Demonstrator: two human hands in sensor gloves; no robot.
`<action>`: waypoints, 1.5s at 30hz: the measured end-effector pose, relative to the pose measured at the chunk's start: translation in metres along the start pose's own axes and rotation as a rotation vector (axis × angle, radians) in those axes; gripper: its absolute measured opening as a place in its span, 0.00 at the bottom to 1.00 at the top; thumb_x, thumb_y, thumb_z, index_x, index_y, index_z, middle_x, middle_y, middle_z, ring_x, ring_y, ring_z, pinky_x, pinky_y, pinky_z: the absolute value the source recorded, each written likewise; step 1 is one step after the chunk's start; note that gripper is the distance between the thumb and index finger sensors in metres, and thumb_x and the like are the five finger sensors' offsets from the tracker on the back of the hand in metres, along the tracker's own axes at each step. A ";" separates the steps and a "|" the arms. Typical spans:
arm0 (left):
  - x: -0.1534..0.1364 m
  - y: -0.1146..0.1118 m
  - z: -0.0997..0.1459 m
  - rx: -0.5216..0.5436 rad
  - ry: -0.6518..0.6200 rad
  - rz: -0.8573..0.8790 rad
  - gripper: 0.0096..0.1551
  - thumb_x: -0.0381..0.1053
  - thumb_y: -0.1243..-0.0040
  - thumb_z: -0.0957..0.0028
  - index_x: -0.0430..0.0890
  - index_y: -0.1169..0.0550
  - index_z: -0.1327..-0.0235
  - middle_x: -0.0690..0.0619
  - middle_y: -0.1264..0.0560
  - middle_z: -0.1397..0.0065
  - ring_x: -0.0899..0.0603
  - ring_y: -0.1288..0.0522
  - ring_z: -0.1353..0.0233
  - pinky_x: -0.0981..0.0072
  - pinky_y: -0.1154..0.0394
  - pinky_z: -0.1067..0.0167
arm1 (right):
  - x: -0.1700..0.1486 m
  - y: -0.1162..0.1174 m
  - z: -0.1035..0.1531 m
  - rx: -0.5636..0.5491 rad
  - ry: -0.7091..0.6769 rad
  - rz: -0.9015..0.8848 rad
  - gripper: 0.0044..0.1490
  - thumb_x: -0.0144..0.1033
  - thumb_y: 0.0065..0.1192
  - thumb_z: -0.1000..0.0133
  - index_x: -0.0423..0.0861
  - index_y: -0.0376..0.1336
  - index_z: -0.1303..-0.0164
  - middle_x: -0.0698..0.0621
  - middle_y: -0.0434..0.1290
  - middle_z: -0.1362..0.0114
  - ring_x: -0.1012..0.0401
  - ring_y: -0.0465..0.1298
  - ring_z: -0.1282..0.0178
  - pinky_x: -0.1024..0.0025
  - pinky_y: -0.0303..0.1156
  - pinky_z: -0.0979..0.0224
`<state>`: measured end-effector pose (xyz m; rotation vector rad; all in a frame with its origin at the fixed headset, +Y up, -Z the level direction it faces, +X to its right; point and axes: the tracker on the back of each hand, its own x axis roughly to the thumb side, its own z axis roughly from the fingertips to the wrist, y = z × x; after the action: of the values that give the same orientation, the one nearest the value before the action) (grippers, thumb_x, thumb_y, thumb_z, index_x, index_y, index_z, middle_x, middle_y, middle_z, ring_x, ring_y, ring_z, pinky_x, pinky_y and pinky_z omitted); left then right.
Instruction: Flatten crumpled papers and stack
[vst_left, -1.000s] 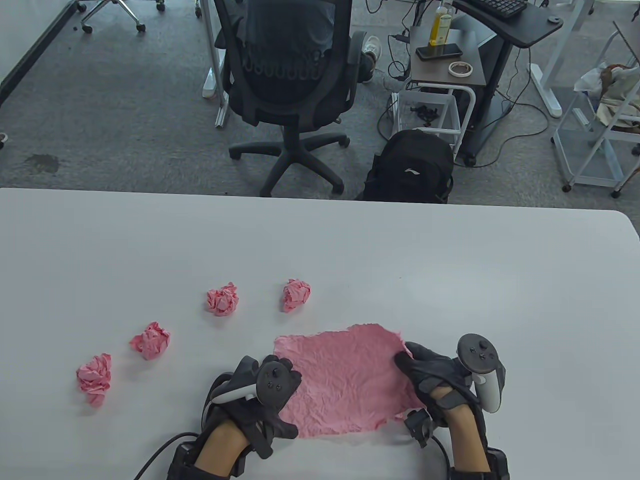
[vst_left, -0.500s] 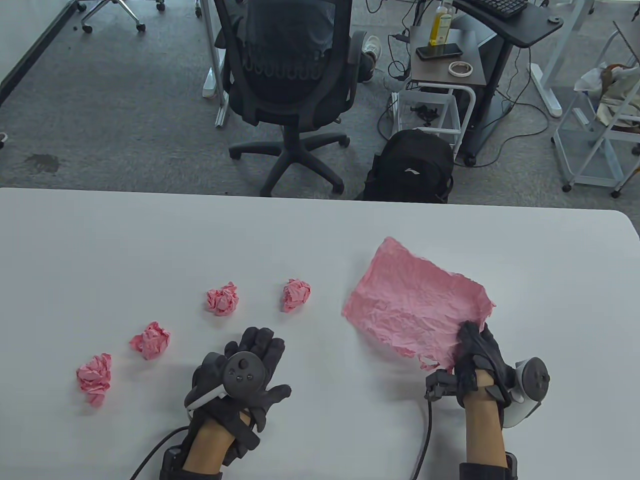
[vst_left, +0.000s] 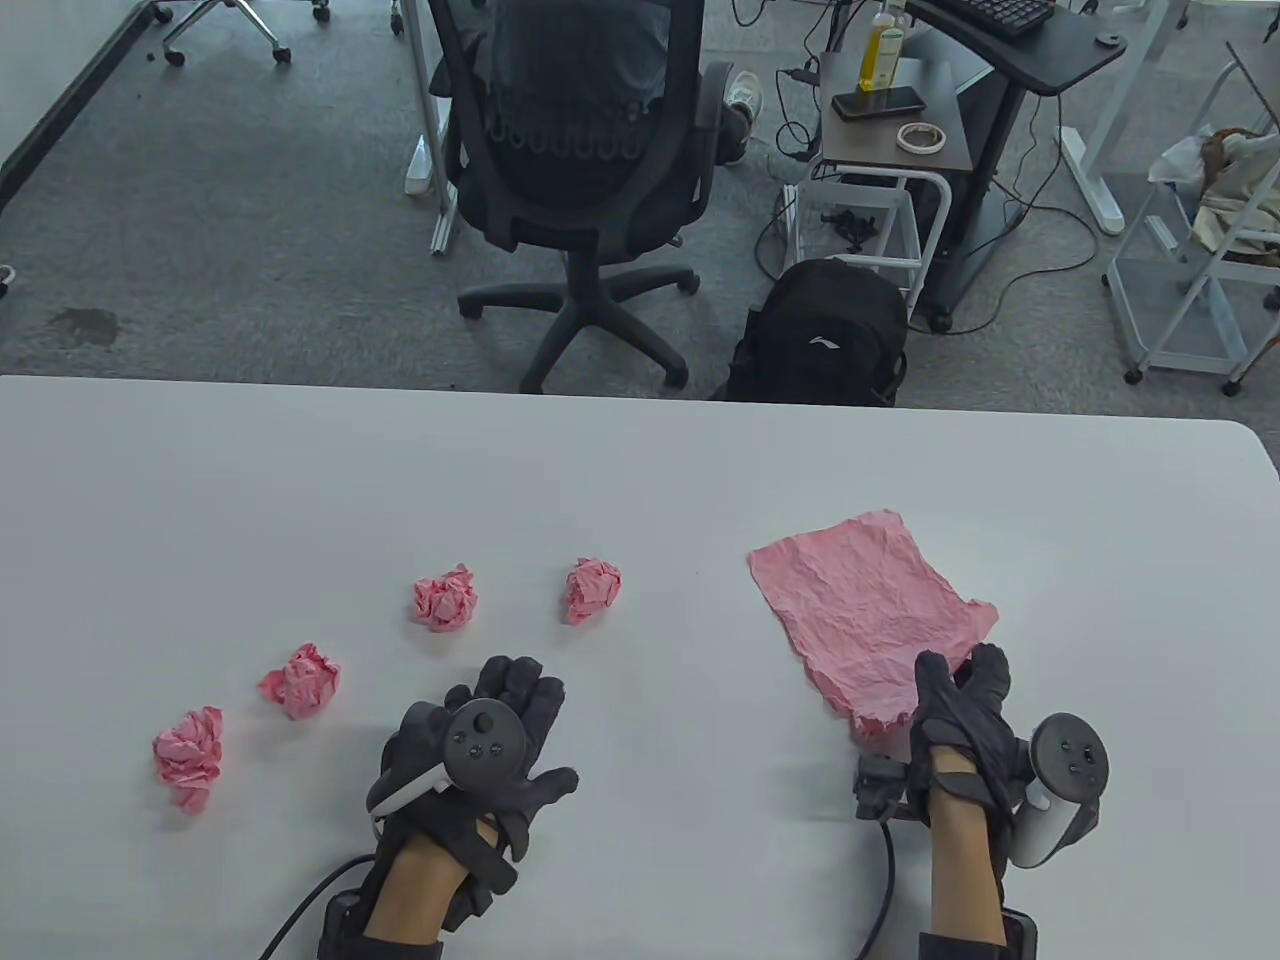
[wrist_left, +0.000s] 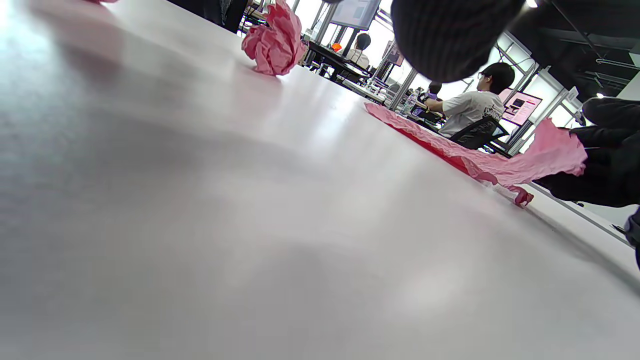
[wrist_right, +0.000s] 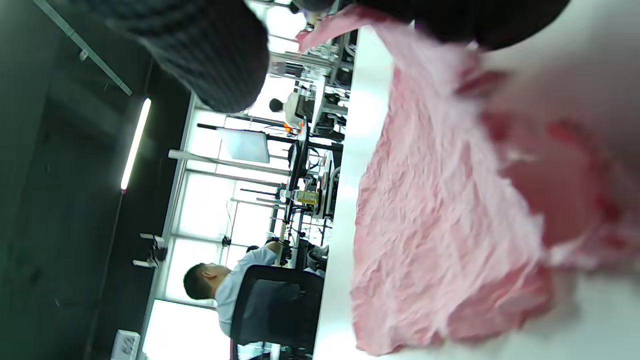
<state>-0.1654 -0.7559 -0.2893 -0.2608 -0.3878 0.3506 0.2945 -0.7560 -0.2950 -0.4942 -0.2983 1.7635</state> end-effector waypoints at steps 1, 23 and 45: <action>0.000 0.001 0.001 0.011 0.002 -0.007 0.53 0.66 0.41 0.47 0.46 0.49 0.17 0.43 0.61 0.16 0.33 0.66 0.15 0.29 0.62 0.26 | 0.004 -0.004 0.003 -0.023 -0.025 0.070 0.55 0.46 0.62 0.41 0.37 0.32 0.24 0.25 0.39 0.21 0.28 0.52 0.27 0.34 0.56 0.34; -0.013 0.018 0.013 0.295 0.027 0.049 0.56 0.66 0.41 0.46 0.52 0.58 0.18 0.42 0.59 0.15 0.28 0.60 0.14 0.26 0.54 0.26 | 0.086 0.177 0.064 0.458 -0.779 0.674 0.39 0.42 0.66 0.42 0.49 0.55 0.22 0.36 0.61 0.20 0.35 0.63 0.26 0.33 0.58 0.31; -0.019 0.018 0.012 0.279 0.040 0.084 0.55 0.65 0.41 0.46 0.51 0.56 0.17 0.42 0.58 0.15 0.28 0.59 0.14 0.26 0.53 0.26 | 0.076 0.323 0.016 0.736 -0.375 1.023 0.39 0.43 0.67 0.42 0.58 0.53 0.21 0.40 0.45 0.13 0.34 0.52 0.21 0.34 0.48 0.27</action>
<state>-0.1918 -0.7450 -0.2904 -0.0117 -0.2844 0.4763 -0.0043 -0.7614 -0.4401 0.3067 0.4421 2.7607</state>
